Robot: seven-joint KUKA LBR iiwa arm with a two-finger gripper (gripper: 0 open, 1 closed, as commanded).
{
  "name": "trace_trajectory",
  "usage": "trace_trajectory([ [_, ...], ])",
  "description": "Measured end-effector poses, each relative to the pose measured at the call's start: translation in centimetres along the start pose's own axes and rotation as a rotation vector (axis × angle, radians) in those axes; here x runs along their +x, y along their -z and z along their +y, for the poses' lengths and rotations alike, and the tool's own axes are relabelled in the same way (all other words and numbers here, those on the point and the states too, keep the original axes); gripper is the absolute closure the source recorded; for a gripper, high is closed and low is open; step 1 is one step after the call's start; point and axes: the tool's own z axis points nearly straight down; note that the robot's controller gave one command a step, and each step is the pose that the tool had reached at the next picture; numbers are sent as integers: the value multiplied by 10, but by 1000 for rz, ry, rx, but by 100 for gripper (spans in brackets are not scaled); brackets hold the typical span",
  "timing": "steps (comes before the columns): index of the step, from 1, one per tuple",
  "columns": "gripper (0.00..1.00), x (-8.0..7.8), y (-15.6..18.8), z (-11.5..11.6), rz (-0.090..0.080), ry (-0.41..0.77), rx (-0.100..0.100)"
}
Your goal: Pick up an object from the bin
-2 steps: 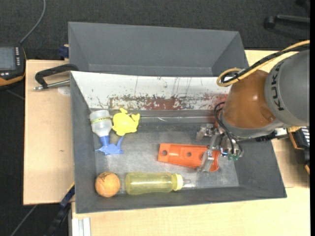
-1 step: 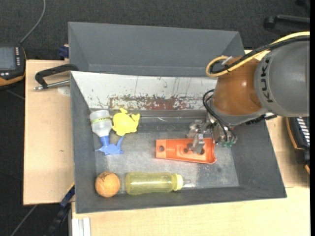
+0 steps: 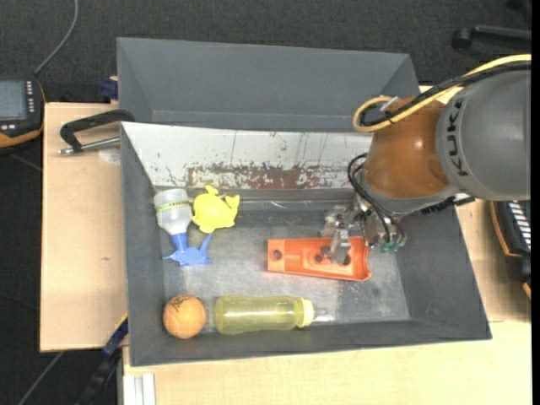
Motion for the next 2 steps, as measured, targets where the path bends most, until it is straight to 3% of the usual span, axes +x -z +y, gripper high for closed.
trace_trajectory([
  [2,100,1,8,0,2,0,0],
])
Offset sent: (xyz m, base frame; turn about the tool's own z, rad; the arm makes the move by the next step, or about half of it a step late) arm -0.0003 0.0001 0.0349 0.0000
